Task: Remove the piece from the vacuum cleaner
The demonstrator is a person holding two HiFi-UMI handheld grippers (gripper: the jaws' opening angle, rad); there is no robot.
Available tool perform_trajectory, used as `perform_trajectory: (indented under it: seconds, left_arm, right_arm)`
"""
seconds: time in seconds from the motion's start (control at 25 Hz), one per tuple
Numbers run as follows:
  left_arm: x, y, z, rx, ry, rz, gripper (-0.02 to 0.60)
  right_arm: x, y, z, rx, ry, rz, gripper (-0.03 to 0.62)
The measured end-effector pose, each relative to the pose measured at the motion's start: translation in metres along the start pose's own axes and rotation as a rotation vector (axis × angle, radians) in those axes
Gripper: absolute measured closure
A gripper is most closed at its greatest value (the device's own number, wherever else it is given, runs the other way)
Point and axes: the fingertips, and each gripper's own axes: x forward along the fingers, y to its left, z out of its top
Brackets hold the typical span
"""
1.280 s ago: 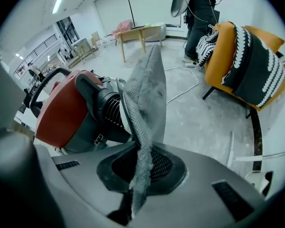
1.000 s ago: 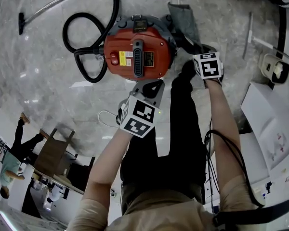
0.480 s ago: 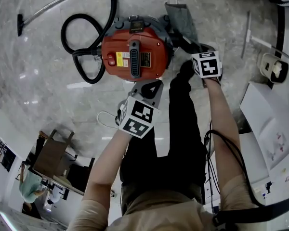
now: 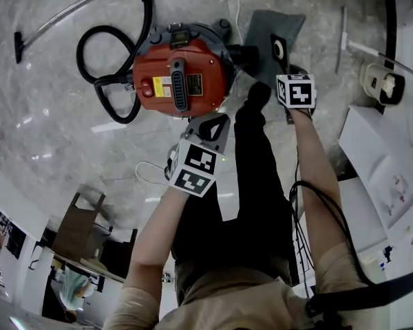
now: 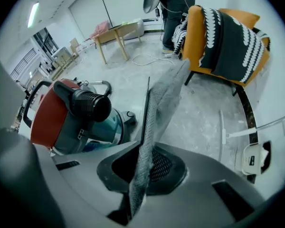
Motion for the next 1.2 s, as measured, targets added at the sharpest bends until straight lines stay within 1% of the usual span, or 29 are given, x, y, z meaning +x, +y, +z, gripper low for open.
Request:
perform_trajectory:
  seconds: [0.16,0.32,0.52,0.68,0.8,0.92,1.0,1.12,1.2]
  left_arm:
    - [-0.002,-0.001,0.007,0.003,-0.006,-0.01,0.578]
    - [-0.006,0.004,0.01,0.015,-0.003,-0.008,0.578]
    - [-0.008,0.003,0.017,-0.012,-0.018,-0.017,0.578]
    - [-0.013,0.003,0.026,-0.007,-0.024,-0.014,0.578]
    - [-0.019,0.0,0.033,-0.017,-0.036,-0.017,0.578]
    - [-0.022,-0.002,0.039,-0.026,-0.048,-0.021,0.578]
    - [-0.022,-0.002,0.041,-0.023,-0.054,-0.021,0.578]
    - [-0.027,-0.003,0.044,-0.017,-0.068,-0.017,0.578]
    - [-0.036,-0.002,0.049,-0.011,-0.084,-0.011,0.578]
  right_arm:
    - [-0.007,-0.015,-0.002,0.049,-0.009,-0.023,0.579]
    - [-0.013,-0.019,-0.001,0.081,-0.021,-0.017,0.579]
    - [-0.02,-0.031,0.003,0.137,-0.03,-0.018,0.579]
    - [-0.027,-0.037,0.006,0.167,-0.035,-0.02,0.579]
    - [-0.033,-0.044,0.007,0.18,-0.033,-0.024,0.579]
    - [-0.039,-0.055,0.004,0.19,-0.035,-0.034,0.579]
    - [-0.045,-0.065,0.0,0.219,-0.038,-0.042,0.579]
    - [-0.055,-0.073,-0.012,0.255,-0.016,-0.057,0.579]
    - [-0.065,-0.072,-0.016,0.255,-0.007,-0.065,0.579]
